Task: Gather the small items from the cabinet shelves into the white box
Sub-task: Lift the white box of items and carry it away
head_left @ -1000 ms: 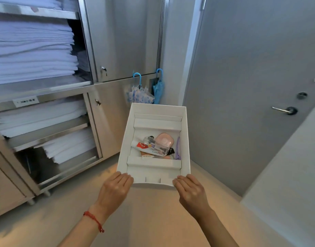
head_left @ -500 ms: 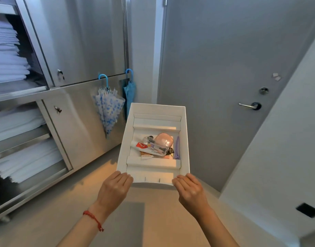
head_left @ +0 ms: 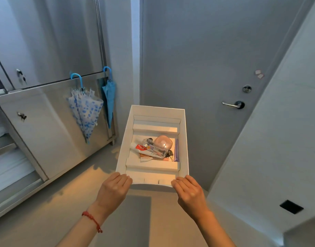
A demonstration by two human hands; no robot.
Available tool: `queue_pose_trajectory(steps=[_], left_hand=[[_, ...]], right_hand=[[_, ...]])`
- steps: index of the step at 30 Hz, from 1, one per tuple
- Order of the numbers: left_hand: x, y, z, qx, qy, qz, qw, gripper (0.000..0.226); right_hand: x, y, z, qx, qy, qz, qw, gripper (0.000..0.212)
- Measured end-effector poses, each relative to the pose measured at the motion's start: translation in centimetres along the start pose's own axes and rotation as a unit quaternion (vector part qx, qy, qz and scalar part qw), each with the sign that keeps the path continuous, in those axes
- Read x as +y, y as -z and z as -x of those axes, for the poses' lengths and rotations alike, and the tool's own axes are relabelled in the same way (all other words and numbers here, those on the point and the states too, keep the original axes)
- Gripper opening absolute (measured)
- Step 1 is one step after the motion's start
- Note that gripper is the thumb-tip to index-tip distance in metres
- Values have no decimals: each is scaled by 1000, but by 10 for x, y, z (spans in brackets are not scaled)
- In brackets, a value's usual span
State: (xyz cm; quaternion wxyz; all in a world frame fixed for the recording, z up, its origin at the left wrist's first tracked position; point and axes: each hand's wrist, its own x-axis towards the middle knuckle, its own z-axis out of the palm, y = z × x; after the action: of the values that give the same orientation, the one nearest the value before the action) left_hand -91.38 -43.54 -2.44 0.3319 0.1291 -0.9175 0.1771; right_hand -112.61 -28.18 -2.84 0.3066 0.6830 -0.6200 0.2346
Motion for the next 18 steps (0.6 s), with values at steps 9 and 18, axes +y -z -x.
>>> queue_pose_trajectory(steps=[9, 18], left_hand=[[-37, -80, -48, 17, -18, 16, 1000, 57], [-89, -148, -113, 35, -26, 43, 998, 59]], right_hand=[[56, -47, -26, 14, -31, 17, 999, 62], [123, -103, -75, 14, -43, 46, 998, 35]])
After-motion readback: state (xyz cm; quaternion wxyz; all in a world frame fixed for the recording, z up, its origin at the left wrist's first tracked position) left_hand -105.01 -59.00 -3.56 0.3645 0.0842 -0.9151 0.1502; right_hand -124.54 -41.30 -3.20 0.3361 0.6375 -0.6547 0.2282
